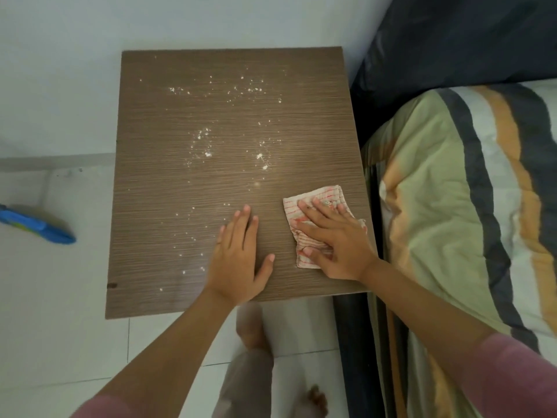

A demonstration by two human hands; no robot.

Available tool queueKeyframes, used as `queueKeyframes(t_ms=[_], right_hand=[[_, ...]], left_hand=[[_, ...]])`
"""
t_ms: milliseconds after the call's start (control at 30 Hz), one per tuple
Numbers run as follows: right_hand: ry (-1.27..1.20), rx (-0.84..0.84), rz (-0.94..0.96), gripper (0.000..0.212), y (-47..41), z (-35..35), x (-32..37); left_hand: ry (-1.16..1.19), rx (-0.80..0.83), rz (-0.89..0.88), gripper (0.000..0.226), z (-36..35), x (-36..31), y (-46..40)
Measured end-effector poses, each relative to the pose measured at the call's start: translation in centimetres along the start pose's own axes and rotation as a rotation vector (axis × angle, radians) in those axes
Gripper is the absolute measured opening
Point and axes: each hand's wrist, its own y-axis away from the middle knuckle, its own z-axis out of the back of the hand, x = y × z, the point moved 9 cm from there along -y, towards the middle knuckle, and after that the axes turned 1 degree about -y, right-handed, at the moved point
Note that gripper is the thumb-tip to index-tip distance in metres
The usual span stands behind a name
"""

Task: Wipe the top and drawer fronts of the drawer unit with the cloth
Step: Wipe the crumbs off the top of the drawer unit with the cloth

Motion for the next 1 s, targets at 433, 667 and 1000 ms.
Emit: queueKeyframes(t_ms=[433, 667, 1000], right_hand=[[-0.122, 0.011, 0.029, 0.048, 5.7, -1.7, 1.8], [-0.321, -0.001, -0.030, 0.047, 8.3, -1.8, 2.1], [-0.605, 0.043, -0.225, 0.039, 9.4, 3.0, 3.1]], left_hand=[[0.025, -0.095, -0.004, 0.072, 0.8, -0.1, 0.2], [-0.004, -0.106, -0.007, 0.072, 0.6, 0.1, 0.2], [-0.083, 0.000, -0.004, 0.072, 0.2, -0.4, 0.5]])
